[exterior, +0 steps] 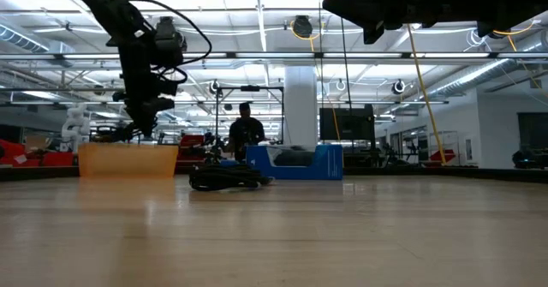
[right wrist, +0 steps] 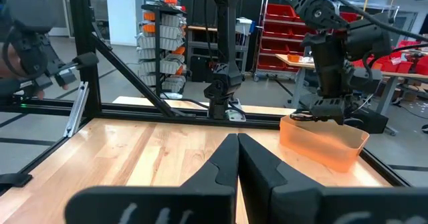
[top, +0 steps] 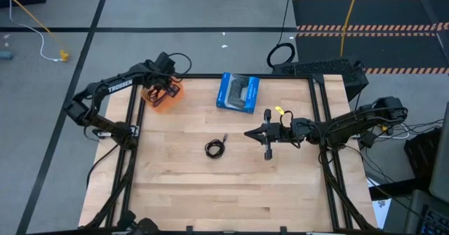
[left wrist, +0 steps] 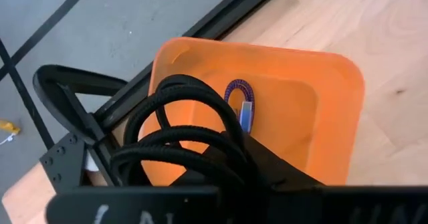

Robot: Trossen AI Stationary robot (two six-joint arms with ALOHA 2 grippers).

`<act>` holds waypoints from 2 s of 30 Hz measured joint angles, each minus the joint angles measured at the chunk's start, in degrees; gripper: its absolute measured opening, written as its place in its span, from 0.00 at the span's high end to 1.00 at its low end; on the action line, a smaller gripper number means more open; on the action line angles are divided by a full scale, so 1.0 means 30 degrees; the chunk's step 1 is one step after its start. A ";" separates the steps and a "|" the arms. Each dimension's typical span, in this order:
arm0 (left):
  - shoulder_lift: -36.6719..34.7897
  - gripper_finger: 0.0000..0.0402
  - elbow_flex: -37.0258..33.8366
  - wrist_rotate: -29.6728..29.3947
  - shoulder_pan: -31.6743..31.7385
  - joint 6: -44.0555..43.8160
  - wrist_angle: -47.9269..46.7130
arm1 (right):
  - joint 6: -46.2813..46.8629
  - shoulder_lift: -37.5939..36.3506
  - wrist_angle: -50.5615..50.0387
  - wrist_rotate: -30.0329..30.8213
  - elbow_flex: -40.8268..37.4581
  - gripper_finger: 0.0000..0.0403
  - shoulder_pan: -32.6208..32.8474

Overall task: Pick and place USB-C Cables
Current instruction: Put the bottom black charger cable into the orange bin

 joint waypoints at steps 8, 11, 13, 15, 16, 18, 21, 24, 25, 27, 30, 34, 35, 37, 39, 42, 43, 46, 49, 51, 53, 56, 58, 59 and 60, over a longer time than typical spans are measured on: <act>0.1580 0.98 -0.0165 0.0007 0.0116 -0.0044 0.0866 | 0.0006 0.0000 0.0006 0.0000 0.0000 1.00 0.0000; 0.2373 0.95 -0.0162 0.0013 0.0114 -0.0033 0.1241 | 0.0006 0.0000 0.0007 0.0000 0.0000 1.00 0.0000; 0.2853 0.94 -0.0166 0.0010 0.0116 -0.0031 0.1415 | 0.0006 0.0000 0.0010 0.0000 0.0000 1.00 0.0000; 0.3278 0.95 -0.0162 0.0015 0.0116 -0.0031 0.1546 | 0.0006 0.0000 0.0006 0.0000 0.0000 1.00 0.0000; 0.3454 0.96 -0.0162 0.0015 0.0116 -0.0033 0.1564 | 0.0006 0.0000 0.0005 0.0000 0.0000 1.00 0.0000; 0.3710 0.98 -0.0162 0.0008 0.0116 -0.0031 0.1584 | 0.0006 0.0000 -0.0005 0.0000 0.0000 1.00 0.0000; 0.3737 0.98 -0.0162 0.0015 0.0116 -0.0030 0.1607 | 0.0002 0.0000 -0.0038 0.0004 0.0000 1.00 0.0000; 0.3741 0.94 -0.0162 0.0017 0.0167 -0.0039 0.1722 | -0.0074 0.0000 -0.0053 0.0000 0.0000 1.00 0.0000; 0.3741 0.93 -0.0162 0.0022 0.0241 -0.0024 0.1731 | -0.0074 0.0000 -0.0053 0.0000 0.0000 1.00 0.0000; 0.3741 0.92 -0.0162 0.0015 0.0378 -0.0025 0.1752 | -0.0074 0.0000 -0.0053 0.0004 0.0000 1.00 -0.0010; 0.3741 0.91 -0.0162 0.0014 0.0545 -0.0140 0.1882 | -0.0074 0.0000 -0.0067 0.0004 0.0000 1.00 -0.0015; 0.3741 0.91 -0.0155 0.0235 0.0743 -0.0184 0.1875 | -0.0074 0.0000 -0.0067 0.0007 0.0000 1.00 -0.0015; 0.3741 0.91 -0.0155 0.0327 0.0743 -0.0189 0.1875 | -0.0074 0.0000 -0.0067 0.0003 0.0000 1.00 -0.0015; 0.3738 0.91 -0.0155 0.0387 0.0743 -0.0213 0.1875 | -0.0074 0.0000 -0.0082 0.0005 0.0000 1.00 -0.0015; 0.3741 0.91 -0.0155 0.0408 0.0743 -0.0213 0.1861 | -0.0074 0.0000 -0.0089 0.0005 0.0000 1.00 -0.0015; 0.3741 0.91 -0.0153 0.0452 0.0735 -0.0255 0.1861 | -0.0074 0.0000 -0.0096 0.0007 0.0000 1.00 -0.0015; 0.3741 0.91 -0.0149 0.0452 0.0735 -0.0311 0.1855 | -0.0074 0.0000 -0.0096 0.0000 0.0000 1.00 -0.0015; 0.3734 0.91 -0.0147 0.0452 0.0733 -0.0412 0.1834 | -0.0074 0.0000 -0.0104 0.0000 0.0000 1.00 -0.0015; 0.3737 0.91 -0.0147 0.0452 0.0721 -0.0563 0.1721 | -0.0074 0.0000 -0.0104 0.0007 0.0000 1.00 -0.0015; 0.3734 0.91 -0.0147 0.0452 0.0721 -0.0563 0.1643 | -0.0074 0.0000 -0.0104 0.0001 0.0000 1.00 -0.0015; 0.3734 0.90 -0.0147 0.0447 0.0721 -0.0570 0.1498 | -0.0074 0.0000 -0.0104 0.0000 0.0000 1.00 -0.0015; 0.3734 0.87 -0.0140 0.0444 0.0721 -0.0573 0.1280 | -0.0074 0.0000 -0.0104 0.0007 0.0000 1.00 -0.0015; 0.3734 0.83 -0.0140 0.0444 0.0721 -0.0585 0.1198 | -0.0074 0.0000 -0.0104 0.0000 0.0000 1.00 -0.0015; 0.3734 0.80 -0.0140 0.0444 0.0721 -0.0634 0.1205 | -0.0074 0.0000 -0.0104 0.0002 0.0000 1.00 -0.0015; 0.3734 0.77 -0.0140 0.0444 0.0721 -0.0692 0.1205 | -0.0074 0.0000 -0.0104 0.0007 0.0000 1.00 -0.0015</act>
